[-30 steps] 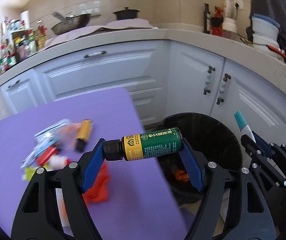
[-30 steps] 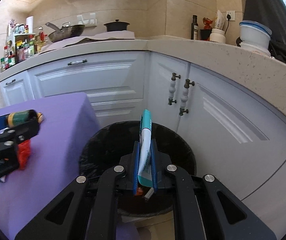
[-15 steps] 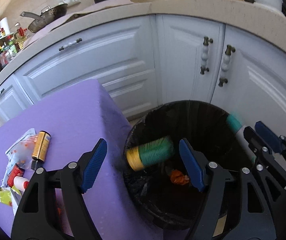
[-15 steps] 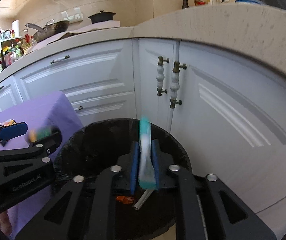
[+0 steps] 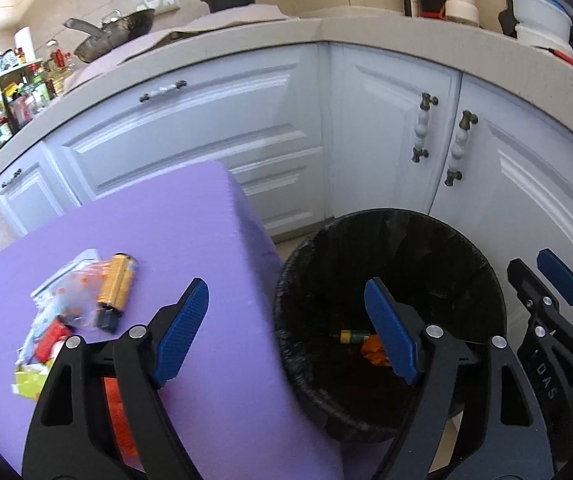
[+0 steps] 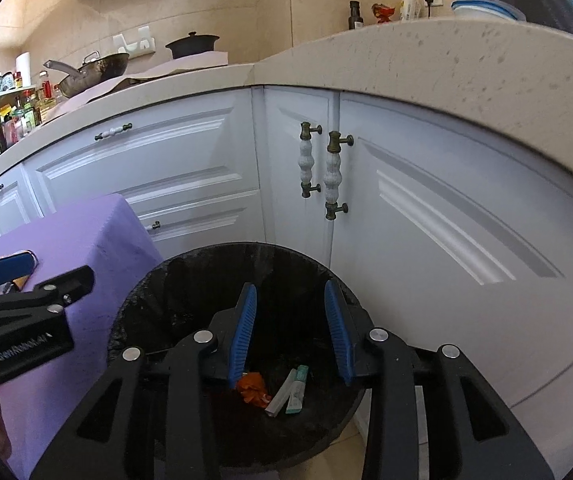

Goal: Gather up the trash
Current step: 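Carry marker and bottle over the bin and open both grippers to drop them, then move both grippers back over the table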

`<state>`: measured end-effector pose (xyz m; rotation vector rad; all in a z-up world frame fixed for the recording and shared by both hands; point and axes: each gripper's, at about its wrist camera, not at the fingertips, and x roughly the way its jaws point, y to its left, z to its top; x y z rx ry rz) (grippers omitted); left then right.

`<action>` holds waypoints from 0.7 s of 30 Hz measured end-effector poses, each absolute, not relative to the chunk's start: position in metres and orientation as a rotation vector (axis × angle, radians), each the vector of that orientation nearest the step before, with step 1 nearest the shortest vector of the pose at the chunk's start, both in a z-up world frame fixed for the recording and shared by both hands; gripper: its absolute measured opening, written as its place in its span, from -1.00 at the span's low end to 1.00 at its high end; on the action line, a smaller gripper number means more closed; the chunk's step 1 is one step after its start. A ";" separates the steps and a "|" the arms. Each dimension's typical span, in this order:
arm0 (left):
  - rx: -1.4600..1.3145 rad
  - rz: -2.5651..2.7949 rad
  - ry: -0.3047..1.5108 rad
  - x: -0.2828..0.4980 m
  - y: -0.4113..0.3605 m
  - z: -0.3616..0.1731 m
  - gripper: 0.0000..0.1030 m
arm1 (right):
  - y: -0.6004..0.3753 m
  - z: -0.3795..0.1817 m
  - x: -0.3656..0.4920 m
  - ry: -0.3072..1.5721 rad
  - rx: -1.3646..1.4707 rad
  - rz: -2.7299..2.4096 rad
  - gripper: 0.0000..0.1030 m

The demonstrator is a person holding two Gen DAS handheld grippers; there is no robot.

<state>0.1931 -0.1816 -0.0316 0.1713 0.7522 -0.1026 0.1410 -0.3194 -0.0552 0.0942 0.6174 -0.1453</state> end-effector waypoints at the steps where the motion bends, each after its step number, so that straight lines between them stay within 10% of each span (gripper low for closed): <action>1: 0.165 -0.098 0.746 0.188 -0.175 -0.028 0.52 | -0.317 -0.053 0.138 0.615 0.094 -0.145 -0.30; 21: 0.070 0.085 0.769 0.097 -0.034 -0.028 0.53 | -0.228 -0.037 0.078 0.630 0.058 0.023 -0.30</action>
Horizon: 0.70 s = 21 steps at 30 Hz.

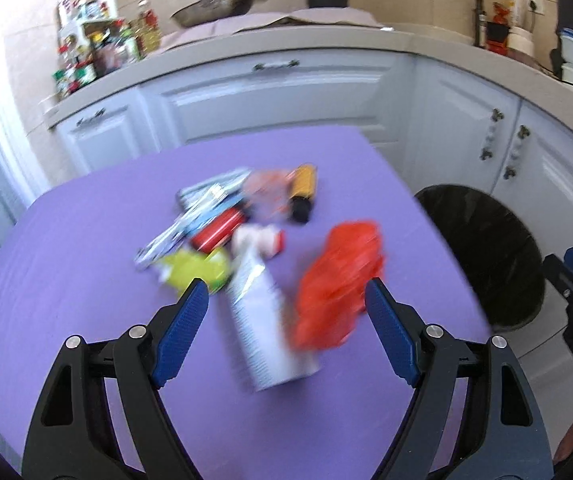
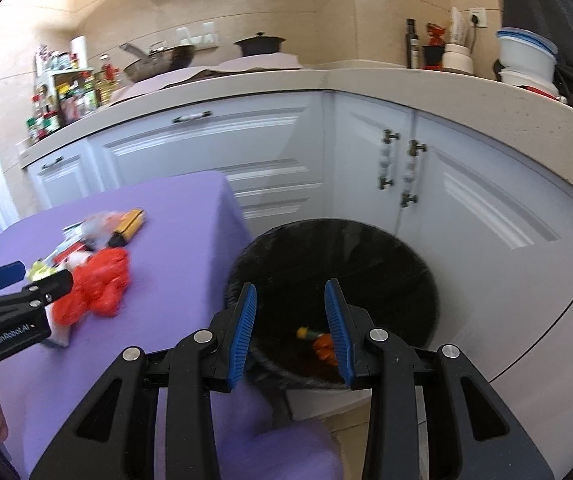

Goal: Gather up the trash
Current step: 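Move both grippers back over the table, then grasp the white tube with the left gripper while the right grasps the red plastic bag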

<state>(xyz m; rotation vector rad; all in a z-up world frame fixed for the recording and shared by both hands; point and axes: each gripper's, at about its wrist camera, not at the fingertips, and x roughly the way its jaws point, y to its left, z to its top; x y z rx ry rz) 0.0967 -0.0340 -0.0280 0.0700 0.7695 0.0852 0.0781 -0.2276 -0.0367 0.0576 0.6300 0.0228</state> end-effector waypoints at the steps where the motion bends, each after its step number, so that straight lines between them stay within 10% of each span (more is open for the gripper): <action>1: 0.065 0.095 0.778 0.094 -0.028 -0.031 0.53 | -0.224 -0.037 0.076 0.633 0.055 0.032 -0.30; 21: -0.018 0.072 0.883 0.086 -0.001 -0.067 0.52 | -0.187 -0.040 0.065 0.651 0.028 0.086 -0.24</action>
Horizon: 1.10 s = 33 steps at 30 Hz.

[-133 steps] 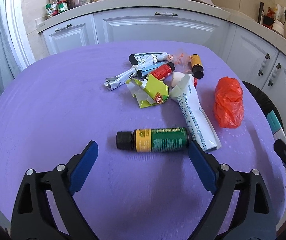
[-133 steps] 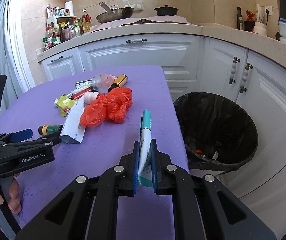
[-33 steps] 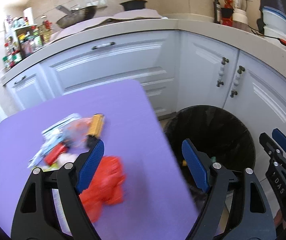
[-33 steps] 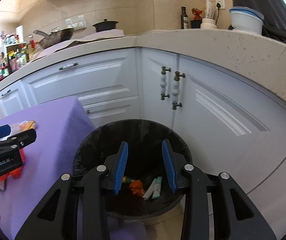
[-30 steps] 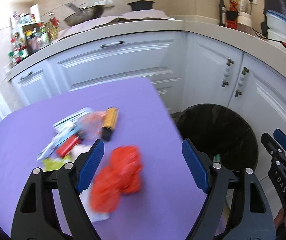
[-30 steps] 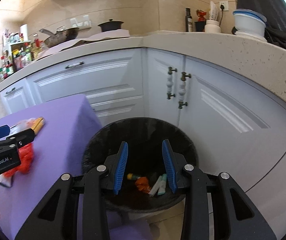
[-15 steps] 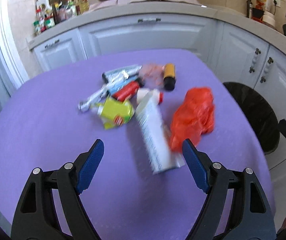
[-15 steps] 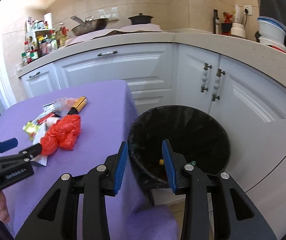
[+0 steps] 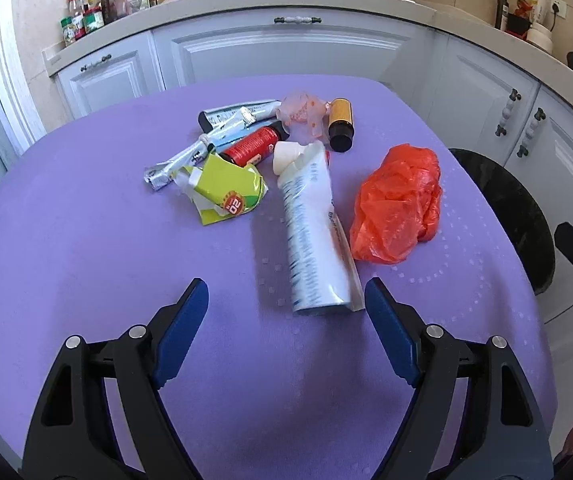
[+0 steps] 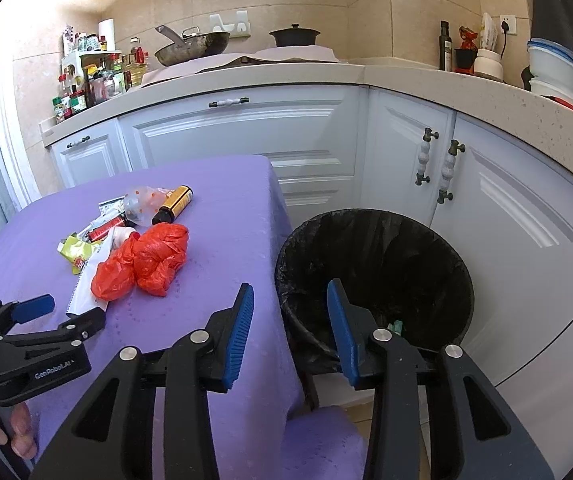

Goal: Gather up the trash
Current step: 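Grasp the white tube with the left gripper while the right grasps the red plastic bag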

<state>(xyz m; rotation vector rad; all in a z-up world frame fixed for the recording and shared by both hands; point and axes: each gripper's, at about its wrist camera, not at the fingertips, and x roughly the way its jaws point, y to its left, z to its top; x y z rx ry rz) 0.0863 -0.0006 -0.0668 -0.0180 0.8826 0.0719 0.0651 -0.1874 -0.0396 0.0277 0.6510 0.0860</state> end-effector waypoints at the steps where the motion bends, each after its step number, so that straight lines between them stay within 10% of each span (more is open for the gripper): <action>1: -0.023 0.069 0.881 0.088 -0.001 -0.067 0.51 | -0.187 -0.040 0.065 0.653 0.028 0.087 -0.24; 12: -0.044 0.012 0.877 0.095 0.003 -0.066 -0.82 | -0.176 -0.040 0.072 0.662 0.022 0.114 -0.24; 33: -0.074 0.029 0.789 0.062 0.041 -0.037 -0.96 | -0.128 -0.034 0.080 0.652 -0.024 0.209 -0.24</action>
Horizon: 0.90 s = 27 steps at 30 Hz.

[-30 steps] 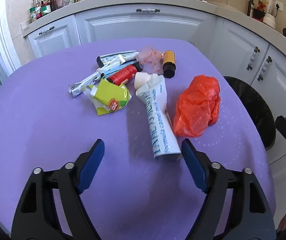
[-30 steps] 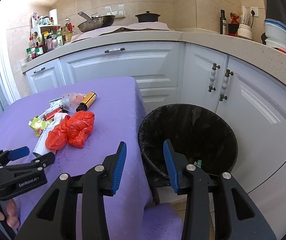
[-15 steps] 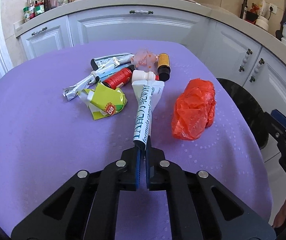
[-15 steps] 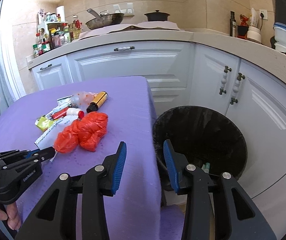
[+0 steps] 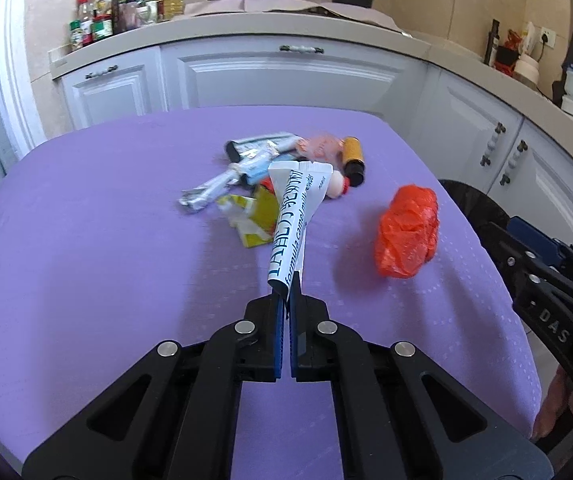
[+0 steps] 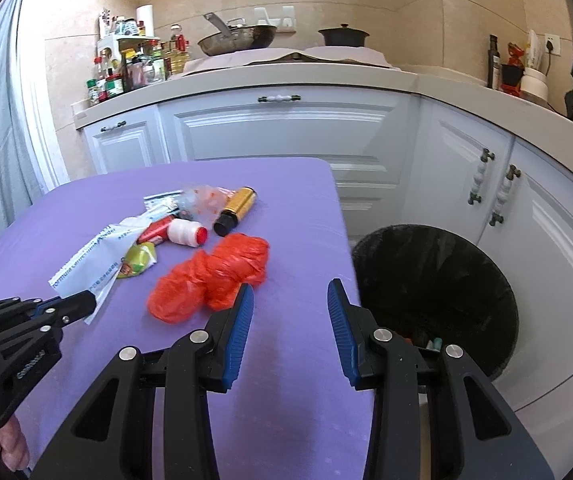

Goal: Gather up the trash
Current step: 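Grasp the white tube with the left gripper while the right grasps the red plastic bag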

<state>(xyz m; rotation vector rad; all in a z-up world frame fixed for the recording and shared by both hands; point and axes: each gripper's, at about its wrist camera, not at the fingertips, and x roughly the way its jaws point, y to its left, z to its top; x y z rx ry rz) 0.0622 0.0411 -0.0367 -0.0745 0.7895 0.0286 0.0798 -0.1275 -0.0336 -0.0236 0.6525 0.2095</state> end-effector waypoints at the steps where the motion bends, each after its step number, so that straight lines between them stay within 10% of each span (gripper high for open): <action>1: -0.078 0.035 0.786 0.060 0.045 -0.035 -0.96 | -0.124 -0.033 0.080 0.651 -0.026 0.215 -0.24; 17: -0.150 0.234 0.768 0.050 0.143 -0.033 -0.96 | -0.065 -0.034 0.104 0.682 -0.083 0.250 0.33; 27: -0.182 0.263 0.777 0.051 0.166 -0.040 -0.96 | -0.065 -0.049 0.116 0.786 -0.095 0.218 0.11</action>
